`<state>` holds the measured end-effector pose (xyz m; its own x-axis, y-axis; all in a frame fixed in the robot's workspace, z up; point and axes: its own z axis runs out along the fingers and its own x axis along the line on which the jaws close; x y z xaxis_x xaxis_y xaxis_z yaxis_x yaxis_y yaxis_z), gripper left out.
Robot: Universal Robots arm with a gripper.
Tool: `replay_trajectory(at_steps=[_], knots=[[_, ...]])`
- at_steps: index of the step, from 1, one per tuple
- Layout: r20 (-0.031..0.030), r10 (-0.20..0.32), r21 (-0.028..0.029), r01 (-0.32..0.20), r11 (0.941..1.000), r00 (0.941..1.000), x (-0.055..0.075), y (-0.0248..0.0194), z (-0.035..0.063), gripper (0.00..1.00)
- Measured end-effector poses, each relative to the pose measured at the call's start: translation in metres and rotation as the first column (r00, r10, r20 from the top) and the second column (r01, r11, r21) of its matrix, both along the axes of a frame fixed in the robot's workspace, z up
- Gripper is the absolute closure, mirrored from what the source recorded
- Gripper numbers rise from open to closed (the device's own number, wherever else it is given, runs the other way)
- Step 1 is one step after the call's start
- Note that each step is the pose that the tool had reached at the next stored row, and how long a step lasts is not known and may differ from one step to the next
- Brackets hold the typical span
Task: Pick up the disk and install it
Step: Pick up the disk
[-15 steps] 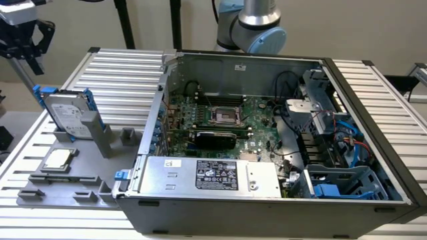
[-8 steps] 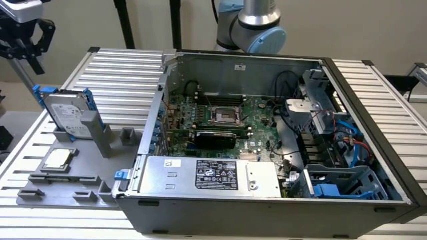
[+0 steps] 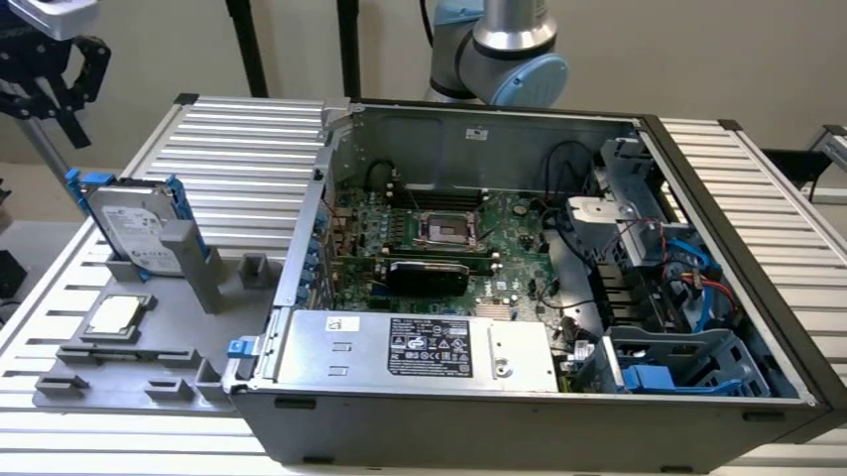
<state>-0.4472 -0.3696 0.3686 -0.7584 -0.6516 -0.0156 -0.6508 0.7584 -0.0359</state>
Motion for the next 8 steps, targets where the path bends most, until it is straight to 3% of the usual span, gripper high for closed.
replay_trajectory(at_steps=[4,8], knots=[[0.0001,0.072,0.0000,-0.072,0.9974,0.9974,0.0000,0.0000,-0.0001,0.89],[0.0000,0.146,0.0000,-0.146,0.9893,0.9893,0.0000,0.0000,-0.0001,0.89]])
